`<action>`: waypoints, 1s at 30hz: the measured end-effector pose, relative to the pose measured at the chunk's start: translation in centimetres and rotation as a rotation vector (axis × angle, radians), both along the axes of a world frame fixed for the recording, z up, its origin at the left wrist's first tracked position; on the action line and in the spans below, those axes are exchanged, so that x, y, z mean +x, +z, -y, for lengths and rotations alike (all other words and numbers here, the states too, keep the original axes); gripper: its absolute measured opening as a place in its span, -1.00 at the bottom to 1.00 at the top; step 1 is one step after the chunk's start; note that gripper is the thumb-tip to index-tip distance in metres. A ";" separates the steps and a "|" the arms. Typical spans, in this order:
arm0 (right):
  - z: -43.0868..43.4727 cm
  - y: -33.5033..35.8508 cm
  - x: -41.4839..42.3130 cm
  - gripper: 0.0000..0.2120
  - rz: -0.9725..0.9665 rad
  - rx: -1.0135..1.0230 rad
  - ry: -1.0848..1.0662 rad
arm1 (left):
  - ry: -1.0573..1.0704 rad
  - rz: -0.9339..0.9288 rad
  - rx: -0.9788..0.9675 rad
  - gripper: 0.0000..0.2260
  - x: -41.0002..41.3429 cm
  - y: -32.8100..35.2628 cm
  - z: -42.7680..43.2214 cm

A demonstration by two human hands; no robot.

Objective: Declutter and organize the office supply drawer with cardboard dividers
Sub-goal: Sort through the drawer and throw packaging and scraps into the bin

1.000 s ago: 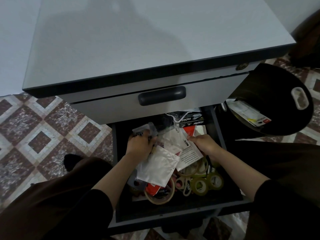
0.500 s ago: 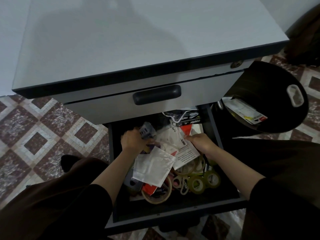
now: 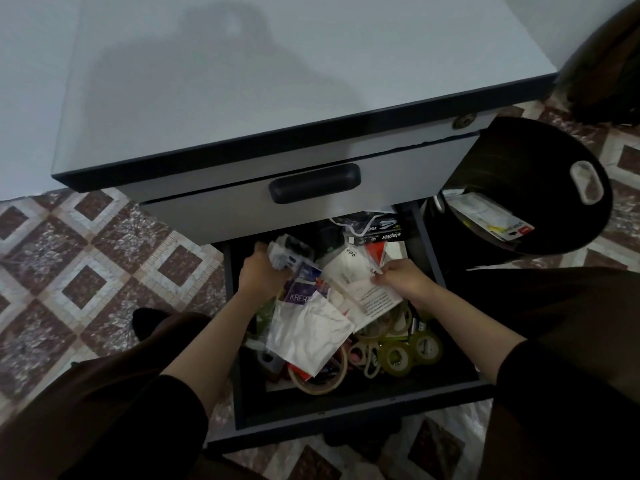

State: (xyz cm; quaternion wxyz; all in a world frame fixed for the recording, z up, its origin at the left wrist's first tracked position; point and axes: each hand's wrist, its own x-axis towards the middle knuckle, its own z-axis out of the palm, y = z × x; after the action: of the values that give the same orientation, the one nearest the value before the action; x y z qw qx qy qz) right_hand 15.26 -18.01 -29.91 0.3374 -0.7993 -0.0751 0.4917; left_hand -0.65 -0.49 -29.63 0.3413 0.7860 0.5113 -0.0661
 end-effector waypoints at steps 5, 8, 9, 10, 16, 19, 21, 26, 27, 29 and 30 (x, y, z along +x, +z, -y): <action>0.4 0.9 -0.5 -0.93 -0.094 0.029 0.027 | 0.005 -0.005 -0.153 -0.60 -1.3 0.8 -0.3; 0.6 1.4 -1.0 -0.85 -0.067 0.027 0.044 | 0.093 0.112 -0.327 -0.75 -2.1 1.4 0.5; 0.7 1.6 -1.1 -0.81 -0.061 0.031 0.035 | 0.121 0.147 -0.347 -0.77 -2.4 1.7 0.8; 0.8 1.9 -1.3 -0.78 -0.062 0.036 0.026 | 0.137 0.174 -0.344 -0.79 -2.6 1.9 0.9; 1.5 3.7 -1.3 -0.87 -0.025 0.038 0.073 | 0.191 0.254 -0.268 -0.88 -3.2 3.7 0.9; 1.9 4.9 -1.1 -0.91 -0.004 0.034 0.074 | 0.204 0.276 -0.254 -0.82 -3.4 4.8 0.8; 2.2 5.7 -0.9 -0.87 0.025 0.030 0.063 | 0.195 0.270 -0.241 -0.82 -3.3 5.6 0.9; 3.4 8.0 -0.7 -0.89 0.106 0.061 0.080 | 0.221 0.338 -0.227 -0.81 -2.9 7.4 1.8; 3.7 8.5 -0.7 -0.91 0.119 0.072 0.080 | 0.223 0.357 -0.225 -0.82 -3.0 7.7 2.0; 4.1 9.1 -0.7 -0.85 0.158 0.084 0.081 | 0.228 0.375 -0.199 -0.81 -3.0 8.5 2.4; 4.3 9.2 -0.6 -0.83 0.183 0.084 0.083 | 0.232 0.391 -0.189 -0.82 -3.0 8.8 2.5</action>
State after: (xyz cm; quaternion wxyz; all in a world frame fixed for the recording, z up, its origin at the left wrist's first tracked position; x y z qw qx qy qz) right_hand 14.62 -22.32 -20.66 0.3414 -0.8223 -0.1592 0.4266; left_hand -3.65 -3.04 -20.81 0.5112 0.6843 0.5140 0.0793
